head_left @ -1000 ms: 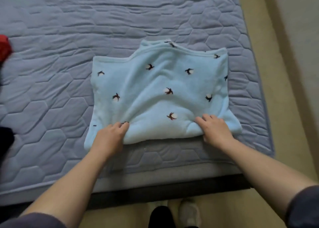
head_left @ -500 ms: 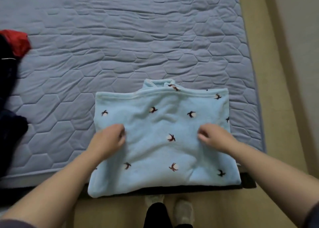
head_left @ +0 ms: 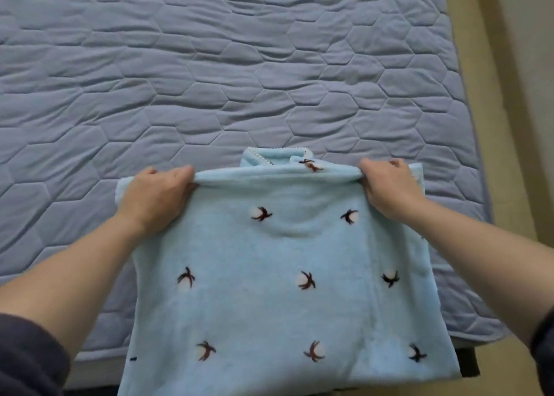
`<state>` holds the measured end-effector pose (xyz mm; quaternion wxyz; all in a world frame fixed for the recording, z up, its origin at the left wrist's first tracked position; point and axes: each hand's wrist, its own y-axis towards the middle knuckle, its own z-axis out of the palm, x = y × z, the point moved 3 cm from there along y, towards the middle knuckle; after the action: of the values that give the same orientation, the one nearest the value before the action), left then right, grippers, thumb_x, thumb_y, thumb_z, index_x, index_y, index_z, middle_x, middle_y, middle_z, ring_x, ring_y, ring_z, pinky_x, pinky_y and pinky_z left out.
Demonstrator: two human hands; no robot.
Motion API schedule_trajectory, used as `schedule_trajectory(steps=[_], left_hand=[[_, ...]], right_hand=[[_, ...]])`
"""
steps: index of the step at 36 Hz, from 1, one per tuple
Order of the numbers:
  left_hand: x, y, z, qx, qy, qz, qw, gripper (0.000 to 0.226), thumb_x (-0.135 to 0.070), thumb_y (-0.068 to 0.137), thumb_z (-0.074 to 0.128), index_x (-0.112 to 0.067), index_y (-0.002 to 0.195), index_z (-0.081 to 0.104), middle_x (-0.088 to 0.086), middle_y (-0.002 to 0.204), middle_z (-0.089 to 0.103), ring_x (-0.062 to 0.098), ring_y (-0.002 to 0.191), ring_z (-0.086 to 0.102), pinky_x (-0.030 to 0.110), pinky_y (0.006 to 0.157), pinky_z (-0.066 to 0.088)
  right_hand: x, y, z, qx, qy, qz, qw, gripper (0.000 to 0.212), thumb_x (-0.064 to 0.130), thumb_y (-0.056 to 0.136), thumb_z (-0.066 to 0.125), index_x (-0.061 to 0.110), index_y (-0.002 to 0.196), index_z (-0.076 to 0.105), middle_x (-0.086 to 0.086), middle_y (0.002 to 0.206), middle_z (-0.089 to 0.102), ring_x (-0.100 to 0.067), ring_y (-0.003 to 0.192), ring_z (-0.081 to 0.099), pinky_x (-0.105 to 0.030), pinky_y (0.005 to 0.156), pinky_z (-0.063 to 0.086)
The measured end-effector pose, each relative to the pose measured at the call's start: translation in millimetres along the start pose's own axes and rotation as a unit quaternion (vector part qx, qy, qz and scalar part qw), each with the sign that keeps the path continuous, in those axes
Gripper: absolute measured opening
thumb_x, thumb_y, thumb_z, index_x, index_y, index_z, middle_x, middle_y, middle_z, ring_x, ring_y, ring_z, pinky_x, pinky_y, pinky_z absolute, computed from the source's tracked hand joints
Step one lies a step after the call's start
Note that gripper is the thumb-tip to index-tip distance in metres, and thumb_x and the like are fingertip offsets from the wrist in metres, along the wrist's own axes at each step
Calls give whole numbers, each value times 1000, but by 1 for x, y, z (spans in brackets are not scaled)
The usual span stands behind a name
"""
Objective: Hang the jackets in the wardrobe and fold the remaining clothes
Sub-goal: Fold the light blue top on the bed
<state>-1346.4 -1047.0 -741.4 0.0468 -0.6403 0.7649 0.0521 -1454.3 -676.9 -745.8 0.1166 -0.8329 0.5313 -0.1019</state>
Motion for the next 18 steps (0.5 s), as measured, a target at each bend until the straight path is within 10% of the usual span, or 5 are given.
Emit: schedule_trajectory(steps=[5, 11, 18], left_hand=[[28, 31, -8, -9, 44, -84, 995, 26, -24, 92, 34, -8, 80, 49, 21, 72, 61, 36, 62, 61, 43, 68, 38], [-20, 40, 17, 88, -57, -273, 956, 55, -16, 91, 40, -12, 145, 27, 13, 155, 21, 27, 144, 16, 55, 115, 5], [-124, 2, 48, 113, -64, -105, 986, 63, -48, 92, 25, -30, 151, 18, 5, 161, 5, 24, 148, 4, 56, 115, 3]], right_hand=[[1, 21, -14, -59, -1, 57, 997, 18, 9, 90, 42, 16, 104, 49, -9, 106, 59, -31, 101, 52, -45, 96, 29], [44, 13, 7, 40, 44, 133, 989, 69, 22, 91, 39, 23, 152, 6, -2, 161, -6, -27, 147, -9, -64, 112, -4], [112, -28, 45, 18, 75, -1, 997, 62, 48, 92, 29, 39, 151, 11, 4, 161, -5, -25, 148, -7, -64, 110, -3]])
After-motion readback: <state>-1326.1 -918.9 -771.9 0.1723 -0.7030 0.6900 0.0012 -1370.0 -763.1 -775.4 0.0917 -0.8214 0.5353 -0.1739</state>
